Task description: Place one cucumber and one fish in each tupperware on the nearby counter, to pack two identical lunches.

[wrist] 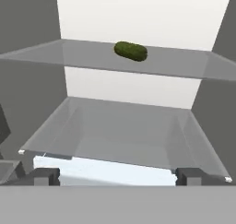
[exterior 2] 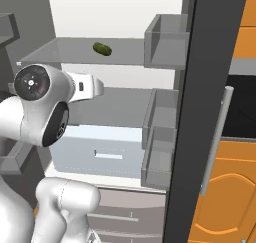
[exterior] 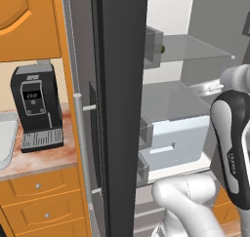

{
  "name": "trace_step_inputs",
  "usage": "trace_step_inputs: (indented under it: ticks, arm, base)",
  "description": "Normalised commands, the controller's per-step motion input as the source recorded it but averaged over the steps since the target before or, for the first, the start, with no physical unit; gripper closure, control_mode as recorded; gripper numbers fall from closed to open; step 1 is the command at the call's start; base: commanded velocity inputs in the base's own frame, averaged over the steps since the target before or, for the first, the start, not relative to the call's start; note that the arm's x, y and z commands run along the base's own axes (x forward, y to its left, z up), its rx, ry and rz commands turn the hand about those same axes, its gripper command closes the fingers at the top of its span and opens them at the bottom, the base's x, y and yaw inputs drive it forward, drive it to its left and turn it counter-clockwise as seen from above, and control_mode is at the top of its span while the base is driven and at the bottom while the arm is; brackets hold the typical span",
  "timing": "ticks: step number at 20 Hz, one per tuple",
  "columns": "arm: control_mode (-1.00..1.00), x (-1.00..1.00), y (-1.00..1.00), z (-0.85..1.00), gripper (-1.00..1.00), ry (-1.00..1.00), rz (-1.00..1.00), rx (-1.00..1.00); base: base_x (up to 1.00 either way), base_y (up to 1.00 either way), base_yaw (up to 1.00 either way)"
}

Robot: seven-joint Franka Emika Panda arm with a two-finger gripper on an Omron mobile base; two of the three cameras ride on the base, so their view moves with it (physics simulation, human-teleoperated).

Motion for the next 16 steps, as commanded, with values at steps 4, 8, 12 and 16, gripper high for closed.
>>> trace_step_inputs:
  ticks: [4,8,12,16]
  arm:
    - [-1.0,0.27,0.0,0.21,-1.0,-0.2,0.09,-0.05]
    - [-1.0,0.24,0.0,0.52,-1.0,-0.07,0.08,-0.11]
    - [-1.0,0.16,0.0,0.65,-1.0,0.0,0.06,-0.13]
    - [-1.0,0.07,0.0,0.51,-1.0,0.04,0.05,-0.08]
  base:
    - [0.0,0.0,0.0]
    - [0.0,0.0,0.0]
    - [0.0,0.0,0.0]
    - [0.0,0.0,0.0]
